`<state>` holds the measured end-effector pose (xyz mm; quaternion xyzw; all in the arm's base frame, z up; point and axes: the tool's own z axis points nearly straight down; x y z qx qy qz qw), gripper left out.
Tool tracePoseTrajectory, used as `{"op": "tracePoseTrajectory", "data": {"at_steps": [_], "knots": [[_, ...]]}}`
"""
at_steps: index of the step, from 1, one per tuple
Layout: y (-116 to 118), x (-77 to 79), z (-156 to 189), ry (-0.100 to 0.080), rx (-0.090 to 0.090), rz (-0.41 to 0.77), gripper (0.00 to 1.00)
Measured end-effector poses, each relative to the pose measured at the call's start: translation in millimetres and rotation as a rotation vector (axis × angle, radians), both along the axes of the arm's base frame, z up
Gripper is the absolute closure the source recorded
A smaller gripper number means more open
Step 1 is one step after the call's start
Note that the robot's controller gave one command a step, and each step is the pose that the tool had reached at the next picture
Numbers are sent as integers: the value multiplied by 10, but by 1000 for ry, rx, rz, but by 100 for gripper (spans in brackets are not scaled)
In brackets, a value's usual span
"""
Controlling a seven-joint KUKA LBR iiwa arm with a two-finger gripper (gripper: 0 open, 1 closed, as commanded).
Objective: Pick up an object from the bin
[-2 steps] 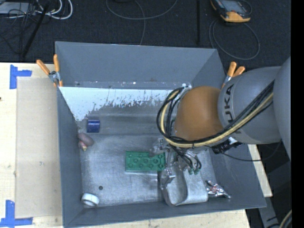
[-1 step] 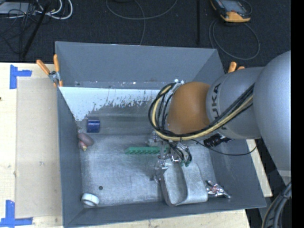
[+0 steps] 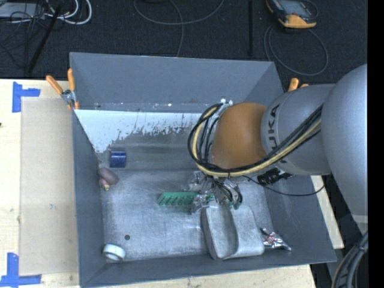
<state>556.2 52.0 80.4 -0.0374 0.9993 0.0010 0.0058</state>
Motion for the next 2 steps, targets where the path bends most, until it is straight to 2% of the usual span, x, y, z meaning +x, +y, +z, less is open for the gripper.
{"op": "tracePoseTrajectory", "data": {"at_steps": [1,2], "knots": [[-51,48,1506,3,-3,136,100],[-53,33,1463,10,-3,135,0]]}}
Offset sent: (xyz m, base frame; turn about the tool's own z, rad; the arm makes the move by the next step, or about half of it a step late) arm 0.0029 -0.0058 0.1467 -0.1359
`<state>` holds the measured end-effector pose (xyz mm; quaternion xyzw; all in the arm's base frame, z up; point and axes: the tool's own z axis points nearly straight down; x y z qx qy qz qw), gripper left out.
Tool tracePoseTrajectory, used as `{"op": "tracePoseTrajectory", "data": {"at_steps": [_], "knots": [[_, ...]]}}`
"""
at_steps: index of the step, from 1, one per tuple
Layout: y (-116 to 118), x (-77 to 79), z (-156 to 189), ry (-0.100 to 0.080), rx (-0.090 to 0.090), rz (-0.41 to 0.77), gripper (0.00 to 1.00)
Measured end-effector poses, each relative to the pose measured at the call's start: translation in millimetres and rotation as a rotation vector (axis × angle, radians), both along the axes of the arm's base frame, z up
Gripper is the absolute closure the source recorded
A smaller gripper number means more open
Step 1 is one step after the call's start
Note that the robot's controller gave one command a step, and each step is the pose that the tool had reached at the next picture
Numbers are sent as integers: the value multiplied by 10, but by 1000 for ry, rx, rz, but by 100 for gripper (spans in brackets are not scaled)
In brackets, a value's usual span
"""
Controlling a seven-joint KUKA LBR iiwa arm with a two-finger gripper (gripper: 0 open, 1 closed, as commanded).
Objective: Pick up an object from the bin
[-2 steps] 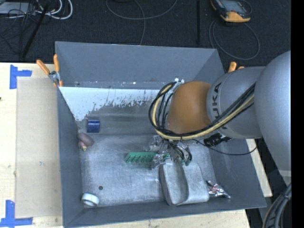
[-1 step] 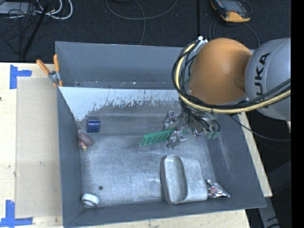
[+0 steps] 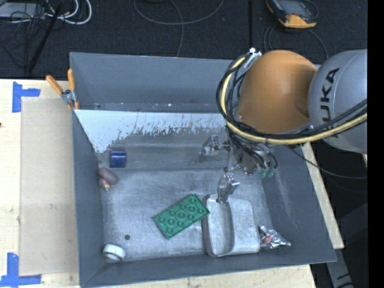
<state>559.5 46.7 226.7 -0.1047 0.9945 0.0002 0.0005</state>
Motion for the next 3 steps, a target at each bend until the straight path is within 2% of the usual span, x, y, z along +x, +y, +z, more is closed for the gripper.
{"op": "tracePoseTrajectory", "data": {"at_steps": [1,2,3], "knots": [[411,-328,-1577,-2,1,107,0],[410,-318,-1539,-2,1,106,100],[365,-187,168,-8,0,116,100]]}}
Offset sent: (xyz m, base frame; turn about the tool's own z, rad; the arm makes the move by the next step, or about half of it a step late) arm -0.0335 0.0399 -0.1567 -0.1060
